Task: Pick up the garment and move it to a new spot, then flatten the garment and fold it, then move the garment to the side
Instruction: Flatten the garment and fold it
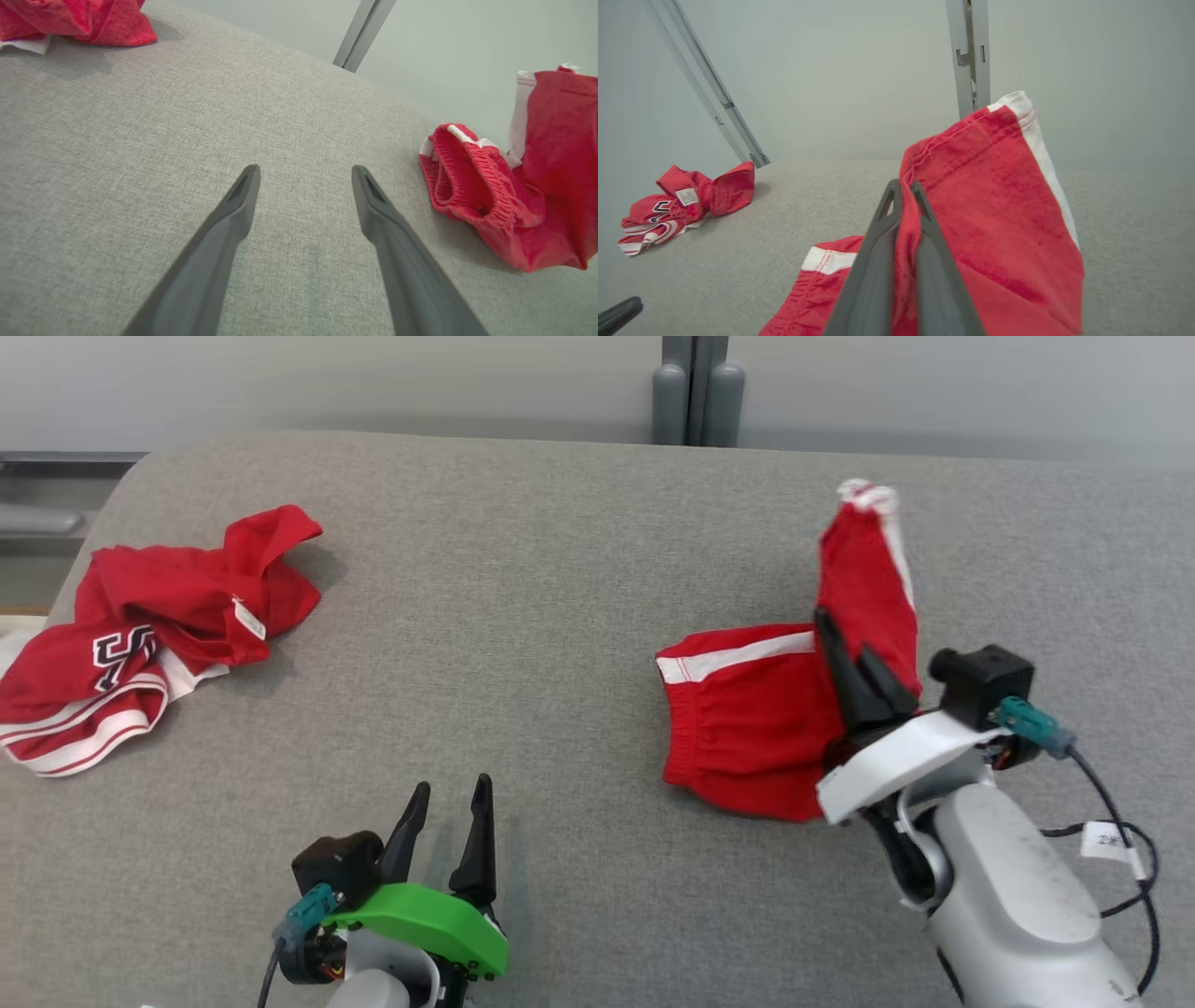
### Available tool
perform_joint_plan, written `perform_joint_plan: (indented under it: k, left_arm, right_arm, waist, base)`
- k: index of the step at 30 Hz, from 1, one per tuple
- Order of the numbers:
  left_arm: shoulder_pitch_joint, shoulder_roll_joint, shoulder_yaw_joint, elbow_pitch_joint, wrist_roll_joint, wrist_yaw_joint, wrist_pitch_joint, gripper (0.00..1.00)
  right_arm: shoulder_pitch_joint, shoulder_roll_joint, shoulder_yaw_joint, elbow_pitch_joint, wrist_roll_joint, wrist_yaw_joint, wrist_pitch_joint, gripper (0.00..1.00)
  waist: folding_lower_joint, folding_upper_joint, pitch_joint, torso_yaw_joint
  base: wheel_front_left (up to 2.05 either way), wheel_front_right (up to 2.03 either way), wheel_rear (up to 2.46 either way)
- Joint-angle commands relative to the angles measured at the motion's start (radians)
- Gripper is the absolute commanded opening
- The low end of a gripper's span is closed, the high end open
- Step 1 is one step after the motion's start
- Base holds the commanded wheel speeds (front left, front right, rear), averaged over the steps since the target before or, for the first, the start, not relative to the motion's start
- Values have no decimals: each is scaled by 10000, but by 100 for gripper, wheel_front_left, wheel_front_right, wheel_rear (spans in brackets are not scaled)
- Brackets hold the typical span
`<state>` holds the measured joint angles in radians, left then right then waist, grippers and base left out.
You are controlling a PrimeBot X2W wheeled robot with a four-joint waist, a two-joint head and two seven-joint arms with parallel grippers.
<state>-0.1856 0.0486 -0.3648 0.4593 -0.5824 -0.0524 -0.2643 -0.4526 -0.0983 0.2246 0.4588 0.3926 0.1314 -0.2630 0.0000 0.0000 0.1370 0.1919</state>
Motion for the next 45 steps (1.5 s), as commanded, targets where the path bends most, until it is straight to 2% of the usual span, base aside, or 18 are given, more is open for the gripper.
perform_joint_plan:
  k: [1, 7, 8, 9, 10, 14, 17, 20, 25, 32, 36, 45]
  left_arm:
    - [82, 40, -29, 7, -74, 57, -1, 100]
    - [98, 37, -104, 160, 116, 145, -1, 100]
    - [102, 39, -99, 197, 206, 181, -1, 100]
    - [98, 37, -105, 223, 284, 177, -1, 100]
    - [102, 37, -98, 250, 342, 189, 1, 100]
    - [128, 37, 10, 360, 802, 283, 1, 100]
    - [121, 35, 215, 281, 1462, 437, -1, 100]
    - [197, 39, 456, 39, 2245, 668, -1, 100]
    - [422, 37, 808, -427, 3498, 947, 4, 100]
    - [945, 39, 1003, -739, 4369, 1088, 5, 100]
    - [1386, 39, 970, -1051, 4618, 1225, 4, 100]
    - [1817, 39, 886, -1332, 4540, 1283, 5, 100]
  right_arm:
    - [-74, 73, 363, 34, 116, -15, -20, 0]
    - [166, 333, 1917, 657, 47, -15, -23, 0]
    - [190, 360, 2025, 751, -15, -15, -23, 17]
    - [240, 384, 2135, 879, -60, -15, -21, 46]
    - [306, 400, 2219, 973, -72, -15, -23, 100]
    - [511, 441, 2515, 960, -29, -15, -23, 100]
    - [694, 438, 2349, 570, 56, -15, -21, 100]
    - [969, 372, 1523, 137, -226, -15, -21, 100]
    - [1680, 342, -477, -440, -1214, -13, -21, 100]
    - [2768, 416, -1997, -633, -2072, -15, -22, 100]
    - [3367, 455, -2349, -601, -2175, -15, -22, 100]
    - [3677, 455, -2168, -589, -1801, -15, -22, 100]
  waist:
    - [0, 0, 3, 432]
    - [0, 0, -17, 933]
    - [0, 0, -27, 949]
    - [0, 0, -43, 959]
    - [0, 0, -58, 955]
    - [0, 0, -135, 751]
    - [0, 0, -213, 474]
    - [0, 0, -285, 196]
    - [0, 0, -429, -283]
    - [0, 0, -743, -778]
    - [0, 0, -944, -944]
    - [0, 0, -976, -979]
  base:
    - [0, 0, 0]
    - [0, 0, 0]
    - [0, 0, 0]
    - [0, 0, 0]
    - [0, 0, 0]
    - [0, 0, 0]
    - [0, 0, 0]
    - [0, 0, 0]
    - [0, 0, 0]
    - [0, 0, 0]
    - [0, 0, 0]
    - [0, 0, 0]
